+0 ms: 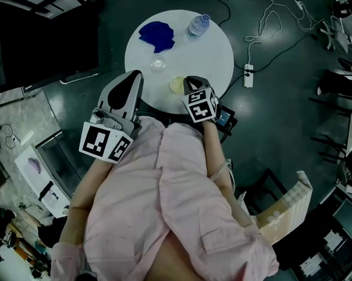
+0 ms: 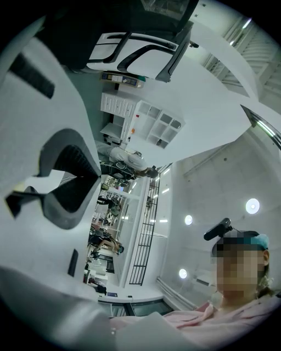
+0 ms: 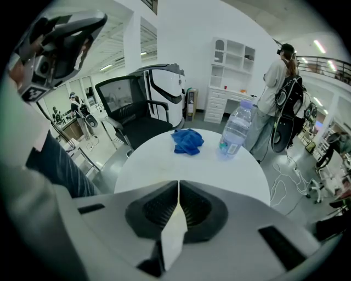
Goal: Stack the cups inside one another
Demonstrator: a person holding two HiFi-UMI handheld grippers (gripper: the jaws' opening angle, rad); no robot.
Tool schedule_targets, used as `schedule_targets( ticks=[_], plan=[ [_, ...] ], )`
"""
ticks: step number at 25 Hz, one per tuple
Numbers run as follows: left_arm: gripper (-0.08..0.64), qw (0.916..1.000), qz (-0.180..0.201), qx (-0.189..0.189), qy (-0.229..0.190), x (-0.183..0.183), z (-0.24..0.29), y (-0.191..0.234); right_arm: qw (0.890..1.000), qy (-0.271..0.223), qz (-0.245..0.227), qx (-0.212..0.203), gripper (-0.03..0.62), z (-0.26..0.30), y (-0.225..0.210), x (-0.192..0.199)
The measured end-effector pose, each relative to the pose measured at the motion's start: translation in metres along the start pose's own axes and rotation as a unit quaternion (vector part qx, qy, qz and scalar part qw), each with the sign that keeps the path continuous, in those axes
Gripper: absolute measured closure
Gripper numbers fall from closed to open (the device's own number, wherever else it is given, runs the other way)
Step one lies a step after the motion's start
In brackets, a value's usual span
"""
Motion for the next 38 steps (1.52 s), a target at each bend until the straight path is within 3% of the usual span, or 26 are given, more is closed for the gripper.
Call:
schedule_targets(
  ticks=[10, 17, 30, 38],
  plan=[
    [0.551, 0.9999, 0.004, -0.004, 0.009, 0.004, 0.010, -0.027, 1.000, -0.016, 0.003, -0.023, 0.558, -0.008, -0.003, 0.011],
    [0.551, 0.9999, 0.007, 0.000, 0.015, 0.008, 0.019, -0.057, 0.997, -0.055, 0.046, -0.038, 0.558, -0.029, -0.017, 0.022],
    [0.551, 0.9993, 0.007, -0.038, -0.002, 0.024, 0.018, -0.081, 0.993, -0.091, 0.035, -0.062, 0.558, -0.059, -0.023, 0.042],
    [0.551, 0.9986, -0.001, -0.052, -0.010, 0.028, 0.020, -0.083, 0.988, -0.137, 0.026, -0.062, 0.558, -0.085, -0.023, 0.034]
  ],
)
Point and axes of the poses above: the fingertips, and each gripper's own axes: z forward along the fingers, y to its left, x out of its underside, the point moved 6 cm from there along -z, backward along the fingers, and after that the axes turned 13 degrees about y, right-handed, at the moved point
